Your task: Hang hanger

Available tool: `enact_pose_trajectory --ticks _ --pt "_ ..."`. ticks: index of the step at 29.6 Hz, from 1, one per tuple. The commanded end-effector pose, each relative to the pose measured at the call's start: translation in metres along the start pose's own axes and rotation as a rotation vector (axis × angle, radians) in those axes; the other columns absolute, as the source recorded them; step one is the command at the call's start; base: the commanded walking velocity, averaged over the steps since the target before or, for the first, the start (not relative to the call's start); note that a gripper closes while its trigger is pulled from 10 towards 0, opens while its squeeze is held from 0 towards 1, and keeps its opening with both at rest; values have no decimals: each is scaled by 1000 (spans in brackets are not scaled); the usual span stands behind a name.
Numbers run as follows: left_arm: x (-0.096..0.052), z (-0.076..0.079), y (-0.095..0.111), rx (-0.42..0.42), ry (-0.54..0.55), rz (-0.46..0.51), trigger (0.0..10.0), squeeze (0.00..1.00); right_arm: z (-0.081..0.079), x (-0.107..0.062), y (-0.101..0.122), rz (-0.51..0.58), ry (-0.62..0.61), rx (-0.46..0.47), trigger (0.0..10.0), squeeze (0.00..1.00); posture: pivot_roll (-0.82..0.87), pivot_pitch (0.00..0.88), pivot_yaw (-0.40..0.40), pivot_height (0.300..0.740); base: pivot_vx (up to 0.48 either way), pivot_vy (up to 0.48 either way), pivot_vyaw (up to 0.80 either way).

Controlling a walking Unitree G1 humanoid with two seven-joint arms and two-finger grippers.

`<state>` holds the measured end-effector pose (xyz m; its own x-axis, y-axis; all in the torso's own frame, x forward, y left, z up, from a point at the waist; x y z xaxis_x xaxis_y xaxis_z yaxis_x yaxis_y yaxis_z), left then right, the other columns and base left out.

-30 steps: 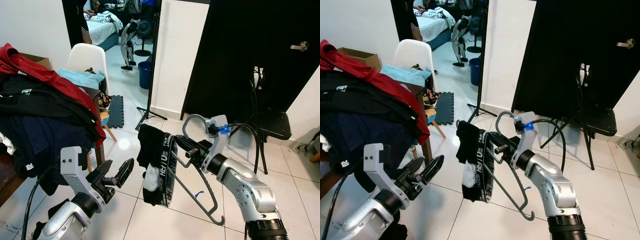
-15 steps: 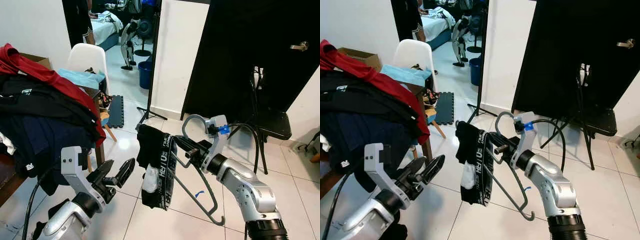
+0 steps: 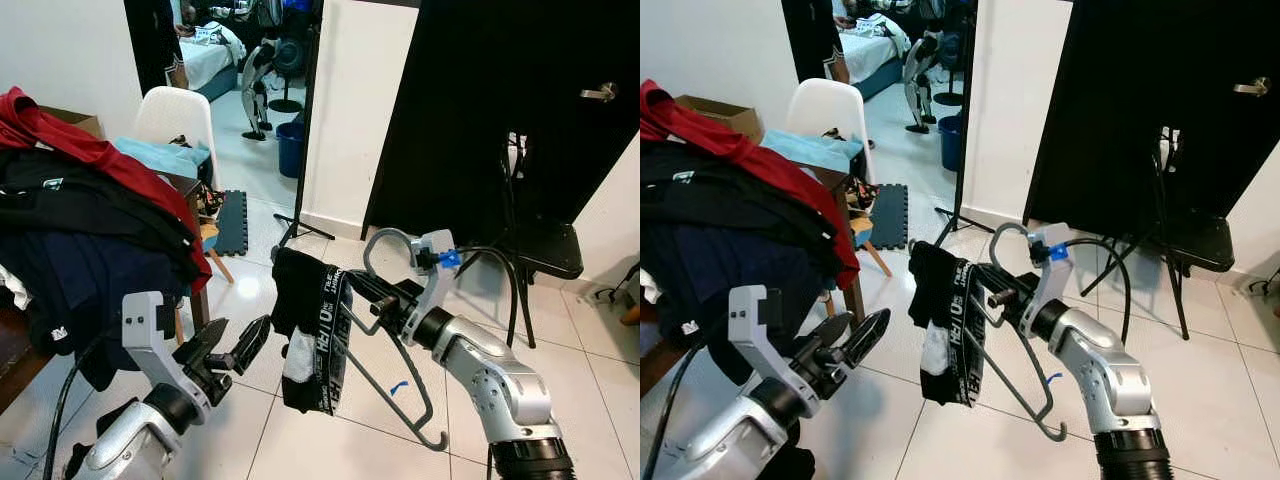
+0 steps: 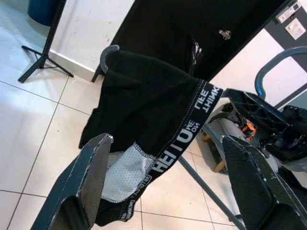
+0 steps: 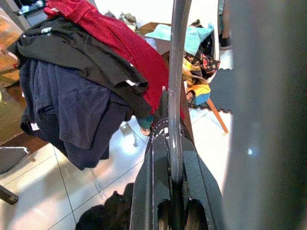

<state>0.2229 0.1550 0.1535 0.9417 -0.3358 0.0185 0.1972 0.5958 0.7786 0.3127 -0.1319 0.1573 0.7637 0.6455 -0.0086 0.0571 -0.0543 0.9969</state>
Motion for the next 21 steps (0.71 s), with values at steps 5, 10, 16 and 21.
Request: enact_pose_trajectory --ticks 5,10,16,21 --pt "1 -1 1 -19 -13 -9 10000 0 -2 0 6 11 6 -20 10000 0 1 0 -65 740 0 0 0" --pt "3 -1 -2 -12 -15 -13 10000 0 0 1 4 9 9 -11 10000 0 15 0 -81 740 0 0 0" --pt "6 1 -1 6 -37 -21 10000 0 0 3 4 2 31 -26 10000 0 16 0 -93 740 0 0 0" --pt "10 11 2 89 -134 -67 10000 0 0 12 12 7 84 -79 10000 0 7 0 -94 740 0 0 0"
Point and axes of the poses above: a point about 5 cm out from each wrist's last joint towards the gripper, its own x axis pointing out of the wrist towards the gripper, its own y axis along the axis of the wrist's last joint, z = x × y, the point moved 1 cm from there along x, pointing out of the wrist towards the gripper, and after that the axes turned 11 degrees about -x, right-handed, at the moved point
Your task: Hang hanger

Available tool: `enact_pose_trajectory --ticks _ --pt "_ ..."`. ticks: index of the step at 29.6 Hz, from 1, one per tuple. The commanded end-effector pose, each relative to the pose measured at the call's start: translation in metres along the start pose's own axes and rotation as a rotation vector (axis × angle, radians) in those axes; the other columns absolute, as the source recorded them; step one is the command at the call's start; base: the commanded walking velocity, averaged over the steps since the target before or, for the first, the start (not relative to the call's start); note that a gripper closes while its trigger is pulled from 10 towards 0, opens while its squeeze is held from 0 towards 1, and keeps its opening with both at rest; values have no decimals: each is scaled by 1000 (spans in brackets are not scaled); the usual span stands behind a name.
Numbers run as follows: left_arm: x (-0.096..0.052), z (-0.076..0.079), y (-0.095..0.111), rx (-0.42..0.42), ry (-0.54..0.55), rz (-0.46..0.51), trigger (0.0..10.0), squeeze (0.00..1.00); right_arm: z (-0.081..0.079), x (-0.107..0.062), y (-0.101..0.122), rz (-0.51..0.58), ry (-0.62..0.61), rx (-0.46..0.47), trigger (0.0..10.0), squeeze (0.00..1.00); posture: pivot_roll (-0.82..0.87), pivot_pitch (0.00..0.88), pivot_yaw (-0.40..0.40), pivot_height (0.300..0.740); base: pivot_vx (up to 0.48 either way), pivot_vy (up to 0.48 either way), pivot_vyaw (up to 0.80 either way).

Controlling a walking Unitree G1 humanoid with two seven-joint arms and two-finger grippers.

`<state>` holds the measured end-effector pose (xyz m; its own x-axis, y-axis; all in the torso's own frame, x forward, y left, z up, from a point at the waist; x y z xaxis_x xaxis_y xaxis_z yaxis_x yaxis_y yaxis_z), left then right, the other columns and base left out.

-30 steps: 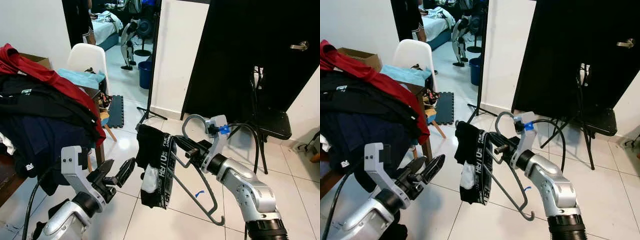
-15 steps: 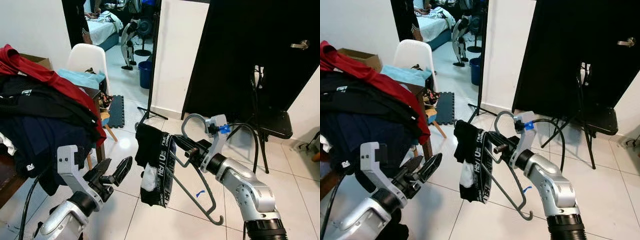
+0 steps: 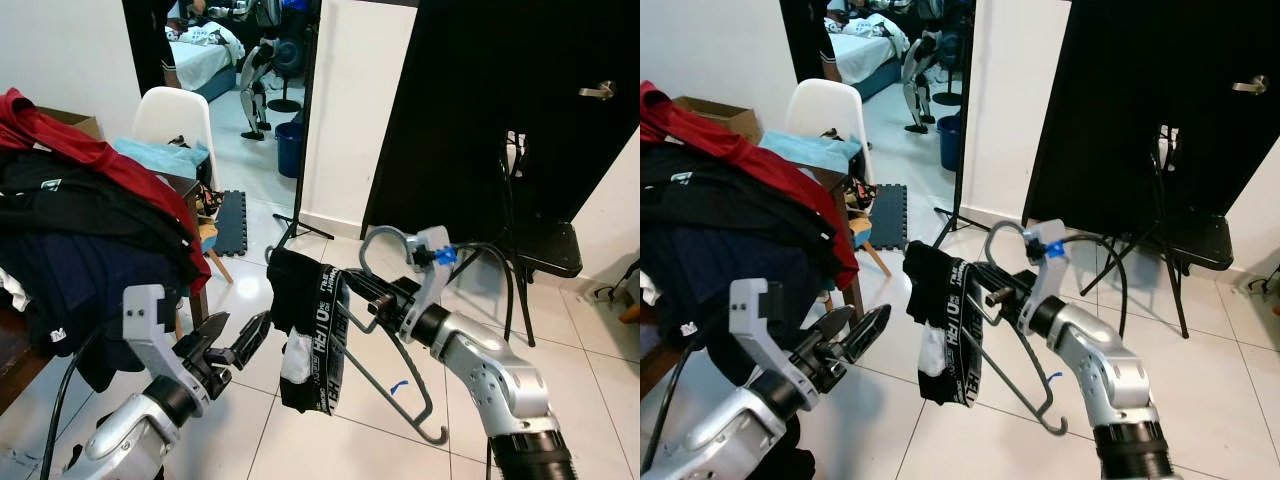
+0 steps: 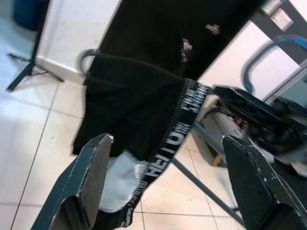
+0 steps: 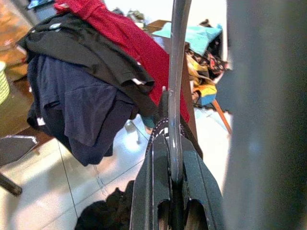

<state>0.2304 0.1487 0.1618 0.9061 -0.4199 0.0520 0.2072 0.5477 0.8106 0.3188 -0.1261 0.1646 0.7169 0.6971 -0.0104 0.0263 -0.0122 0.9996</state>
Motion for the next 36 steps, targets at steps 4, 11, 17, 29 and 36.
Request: enact_pose_trajectory --ticks 4,11,17,29,36 --pt "3 8 6 117 -85 -48 10000 0 2 8 15 38 56 -54 10000 0 2 0 -95 740 0 0 0" --pt "6 22 89 490 -231 95 10000 0 1 22 57 109 224 -158 10000 0 -10 0 -83 740 0 0 0" --pt "-6 51 143 649 -453 81 10000 0 5 29 83 87 345 -350 10000 0 -5 0 -83 740 0 0 0" --pt "-38 77 171 673 -704 -43 10000 0 6 35 85 25 409 -485 10000 0 -5 0 -78 740 0 0 0" --pt "-39 64 151 727 -699 -277 10000 0 -18 31 87 34 604 -515 10000 0 -2 0 -75 740 0 0 0"
Point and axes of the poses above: a point about 5 cm out from each wrist's last joint towards the gripper, its own x axis pointing out of the wrist towards the gripper, its own y axis along the axis of the wrist's last joint, z = x × y, the point moved 1 cm from there along x, pointing out of the wrist towards the gripper, and after that the axes turned 11 degrees about -x, right-handed, at the moved point
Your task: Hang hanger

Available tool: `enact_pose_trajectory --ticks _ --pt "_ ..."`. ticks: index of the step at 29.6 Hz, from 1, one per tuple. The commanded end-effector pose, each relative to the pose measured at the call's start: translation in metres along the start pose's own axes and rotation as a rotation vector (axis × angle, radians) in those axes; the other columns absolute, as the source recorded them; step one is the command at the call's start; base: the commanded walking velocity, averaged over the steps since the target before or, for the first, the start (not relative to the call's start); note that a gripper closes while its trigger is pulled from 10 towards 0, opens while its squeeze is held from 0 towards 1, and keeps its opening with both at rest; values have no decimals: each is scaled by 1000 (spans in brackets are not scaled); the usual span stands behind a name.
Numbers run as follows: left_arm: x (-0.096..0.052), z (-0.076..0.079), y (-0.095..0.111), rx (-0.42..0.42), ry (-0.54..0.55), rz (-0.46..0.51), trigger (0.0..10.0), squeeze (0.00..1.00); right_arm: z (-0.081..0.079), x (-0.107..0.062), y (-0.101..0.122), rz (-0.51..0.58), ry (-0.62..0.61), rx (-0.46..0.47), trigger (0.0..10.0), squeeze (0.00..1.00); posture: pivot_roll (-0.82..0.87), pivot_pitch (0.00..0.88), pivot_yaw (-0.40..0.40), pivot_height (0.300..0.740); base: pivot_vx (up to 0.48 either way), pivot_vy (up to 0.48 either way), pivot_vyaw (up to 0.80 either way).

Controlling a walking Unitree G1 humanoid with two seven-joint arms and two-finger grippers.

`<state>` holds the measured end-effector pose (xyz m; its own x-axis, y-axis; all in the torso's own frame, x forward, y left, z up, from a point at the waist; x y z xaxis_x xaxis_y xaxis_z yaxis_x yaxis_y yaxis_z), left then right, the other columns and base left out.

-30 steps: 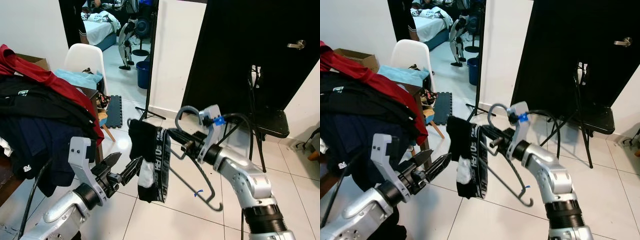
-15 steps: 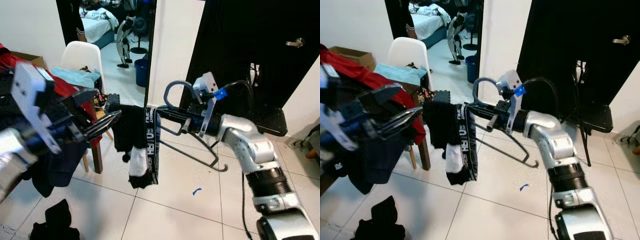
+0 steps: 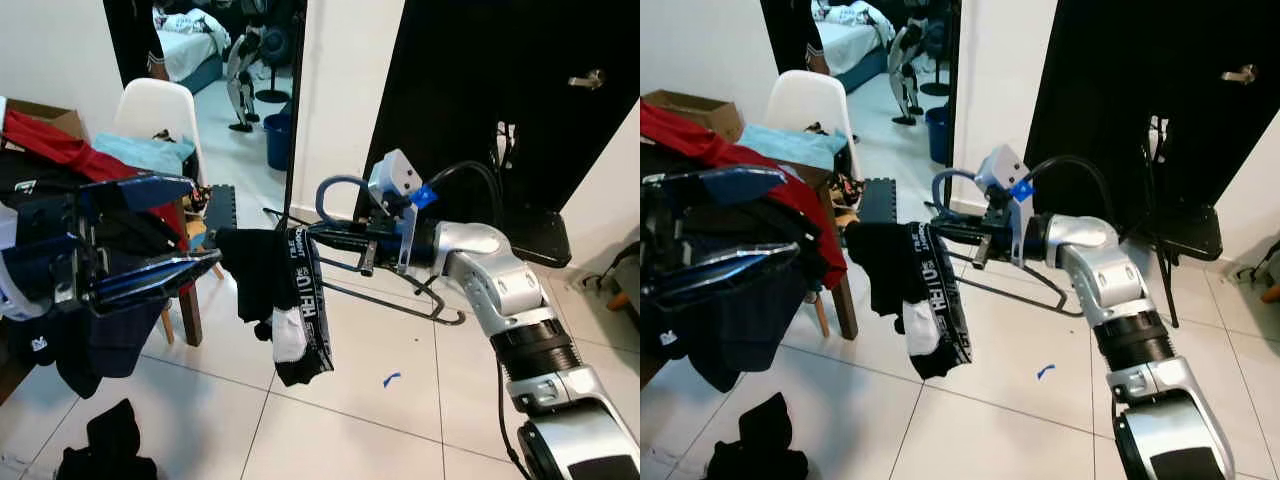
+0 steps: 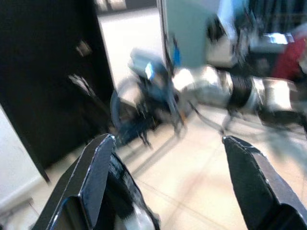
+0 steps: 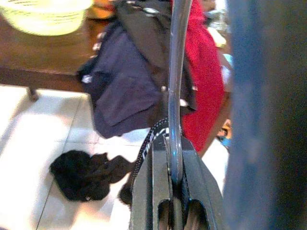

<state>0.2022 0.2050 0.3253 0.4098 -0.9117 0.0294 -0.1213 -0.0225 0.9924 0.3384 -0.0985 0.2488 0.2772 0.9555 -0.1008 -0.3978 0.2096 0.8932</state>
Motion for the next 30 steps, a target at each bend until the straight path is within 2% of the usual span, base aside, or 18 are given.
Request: enact_pose_trajectory --ticks 1,6,7,14,20,23,28,29,30 --pt "5 -1 -10 32 -7 -120 10000 0 -10 5 12 47 106 -17 10000 0 0 0 -74 740 0 0 0" --pt "5 -15 -16 110 78 -185 10000 0 -14 10 23 129 153 15 10000 0 4 0 -70 740 0 0 0" --pt "3 -21 -12 144 109 -194 10000 0 -19 11 26 135 205 2 10000 0 -3 0 -63 740 0 0 0" --pt "2 -21 -8 141 93 -206 10000 0 -29 13 27 140 282 -11 10000 0 1 0 -61 740 0 0 0" --pt "1 -26 -9 182 84 -259 10000 0 -35 12 33 147 341 -32 10000 0 -1 0 -52 740 0 0 0" --pt "2 -25 -24 167 39 -347 10000 0 -36 15 44 183 353 -43 10000 0 -10 0 -44 740 0 0 0" --pt "2 -25 -26 166 31 -360 10000 0 -36 16 46 188 356 -43 10000 0 -10 0 -44 740 0 0 0" --pt "5 -28 -36 169 34 -389 10000 0 -37 19 51 208 353 -48 10000 0 -17 0 -41 740 0 0 0" --pt "5 -28 -36 169 34 -389 10000 0 -37 19 51 208 353 -48 10000 0 -17 0 -41 740 0 0 0"
Point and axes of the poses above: a point about 5 cm out from each wrist's last joint towards the gripper, its own x axis pointing out of the wrist towards the gripper, its own y axis along the axis of the wrist's last joint, z = x × y, the point moved 1 cm from there along x, pointing out of the wrist towards the gripper, and after that the axes turned 11 degrees about -x, right-handed, at the moved point
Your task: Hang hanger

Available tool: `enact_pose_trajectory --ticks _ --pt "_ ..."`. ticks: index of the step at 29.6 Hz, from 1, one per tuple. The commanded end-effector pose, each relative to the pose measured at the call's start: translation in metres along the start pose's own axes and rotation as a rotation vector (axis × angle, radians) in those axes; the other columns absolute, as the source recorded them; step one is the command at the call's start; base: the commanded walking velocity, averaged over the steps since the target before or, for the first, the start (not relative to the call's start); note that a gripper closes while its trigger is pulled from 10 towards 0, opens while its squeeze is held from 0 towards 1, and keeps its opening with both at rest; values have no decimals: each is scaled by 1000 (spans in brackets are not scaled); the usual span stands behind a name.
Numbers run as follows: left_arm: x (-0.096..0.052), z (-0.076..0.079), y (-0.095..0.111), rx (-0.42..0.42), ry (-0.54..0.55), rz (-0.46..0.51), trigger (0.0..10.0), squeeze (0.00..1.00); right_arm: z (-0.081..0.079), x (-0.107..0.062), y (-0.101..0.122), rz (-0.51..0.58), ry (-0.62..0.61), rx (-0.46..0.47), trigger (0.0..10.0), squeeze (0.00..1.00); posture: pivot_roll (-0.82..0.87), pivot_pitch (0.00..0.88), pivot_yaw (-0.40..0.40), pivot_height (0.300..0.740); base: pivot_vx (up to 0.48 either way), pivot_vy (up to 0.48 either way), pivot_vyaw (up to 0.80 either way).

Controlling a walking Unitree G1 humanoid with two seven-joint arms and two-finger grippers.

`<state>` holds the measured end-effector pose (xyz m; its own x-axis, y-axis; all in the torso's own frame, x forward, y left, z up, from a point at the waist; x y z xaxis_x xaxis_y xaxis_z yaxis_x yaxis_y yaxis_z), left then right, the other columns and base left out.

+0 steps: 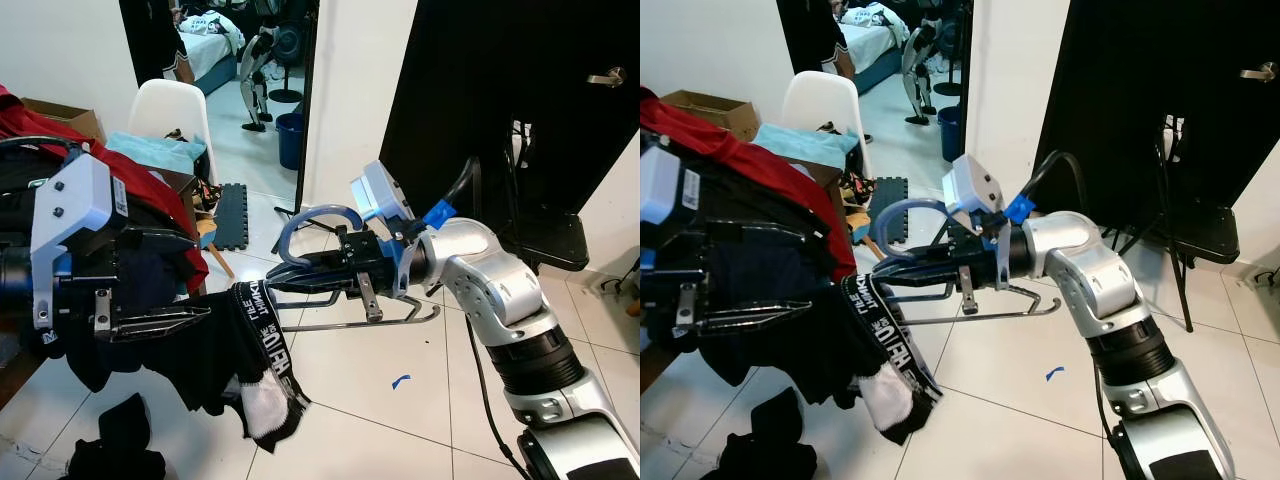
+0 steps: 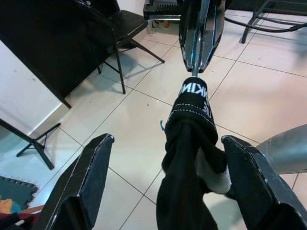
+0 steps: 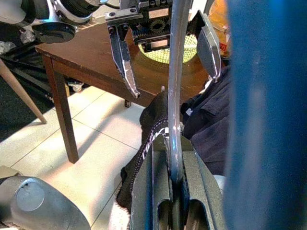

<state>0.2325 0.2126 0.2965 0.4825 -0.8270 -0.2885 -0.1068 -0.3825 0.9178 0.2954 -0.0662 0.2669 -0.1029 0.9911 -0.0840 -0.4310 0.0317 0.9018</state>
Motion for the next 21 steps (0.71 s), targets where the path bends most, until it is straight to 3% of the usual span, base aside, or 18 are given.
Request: enact_pose_trajectory --ticks 1,5,6,7,8,9,10,11,12,21 --pt "8 0 -12 23 -9 -81 10000 0 1 8 16 46 23 -41 10000 0 -18 0 -40 740 0 0 0" --pt "21 2 -24 33 -28 -122 10000 0 -1 15 25 85 38 -53 10000 0 -22 0 -38 740 0 0 0" --pt "25 4 -27 30 -46 -129 9333 0 -2 16 27 93 46 -57 10000 0 -25 0 -37 740 0 0 0" --pt "27 6 -28 28 -58 -132 9333 0 -2 17 28 97 49 -59 10000 0 -25 0 -37 740 0 0 0" --pt "29 6 -30 26 -73 -141 4314 0 -3 18 30 100 51 -62 10000 0 -28 0 -37 740 0 0 0" --pt "29 6 -30 26 -73 -141 4314 0 -3 18 30 100 51 -62 10000 0 -28 0 -37 740 0 0 0" --pt "31 7 -31 25 -83 -147 2745 0 -3 19 31 102 52 -63 10000 0 -28 0 -37 740 0 0 0" --pt "31 7 -31 25 -83 -147 2745 0 -3 19 31 102 52 -63 10000 0 -28 0 -37 740 0 0 0" --pt "32 7 -32 25 -86 -150 0 0 -3 19 32 105 53 -64 10000 0 -28 0 -37 740 0 0 0" --pt "34 2 -27 42 -72 -127 0 0 -7 23 31 103 60 -53 10000 0 -29 0 -36 740 0 0 0"
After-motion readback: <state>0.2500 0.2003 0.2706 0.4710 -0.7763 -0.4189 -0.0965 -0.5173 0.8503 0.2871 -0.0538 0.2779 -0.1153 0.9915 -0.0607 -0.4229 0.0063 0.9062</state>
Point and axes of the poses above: a point about 5 cm out from each wrist's last joint towards the gripper, its own x axis pointing out of the wrist towards the gripper, its own y axis along the axis of the wrist's last joint, z = x × y, the point moved 1 cm from there along x, pointing out of the wrist towards the gripper, and after that the axes turned 11 degrees about -x, right-handed, at the moved point
